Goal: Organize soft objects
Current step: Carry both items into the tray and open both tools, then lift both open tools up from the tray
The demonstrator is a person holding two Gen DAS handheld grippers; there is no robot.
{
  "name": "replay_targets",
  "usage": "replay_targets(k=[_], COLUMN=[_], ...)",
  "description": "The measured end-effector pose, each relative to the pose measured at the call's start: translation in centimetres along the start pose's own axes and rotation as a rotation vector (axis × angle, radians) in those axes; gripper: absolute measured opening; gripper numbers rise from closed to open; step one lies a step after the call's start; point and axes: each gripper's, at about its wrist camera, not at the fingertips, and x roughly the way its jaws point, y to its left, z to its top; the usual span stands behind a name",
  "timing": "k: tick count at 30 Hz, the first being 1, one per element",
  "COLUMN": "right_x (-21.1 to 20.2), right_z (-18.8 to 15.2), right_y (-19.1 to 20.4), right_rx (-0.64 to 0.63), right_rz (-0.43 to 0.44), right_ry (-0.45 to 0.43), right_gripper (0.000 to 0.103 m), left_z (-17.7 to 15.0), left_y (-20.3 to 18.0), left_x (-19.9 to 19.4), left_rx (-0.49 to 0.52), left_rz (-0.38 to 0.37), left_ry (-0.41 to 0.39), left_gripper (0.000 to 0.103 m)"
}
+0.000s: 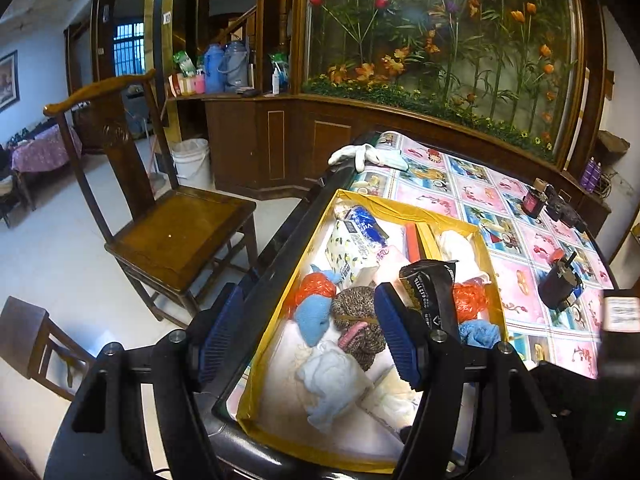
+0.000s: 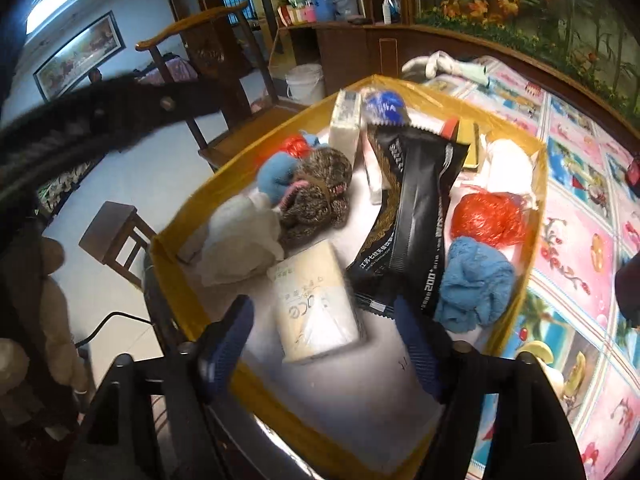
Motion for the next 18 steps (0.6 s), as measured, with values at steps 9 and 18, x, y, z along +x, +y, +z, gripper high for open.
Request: replay_targets(k=[9,18], right_x=[-5.8,-8.6], right_z=[-3.5,-5.3], right_y=[-0.7,-3.2], right_rx=[0.032,0.123], right_rz=[-0.011,-0.006], right_ry=[-0.106,-0.145], right_gripper=[0.083,0.085], left_z=[-0.7,-1.0], left_y=[-2.2,-4.5], left_x=[-1.5,-2.9], left_rx=[0.044,0.087], left_rz=[0.027,0.032], left_ry=[-0.016,-0.031], left_gripper=[0.068,0.074])
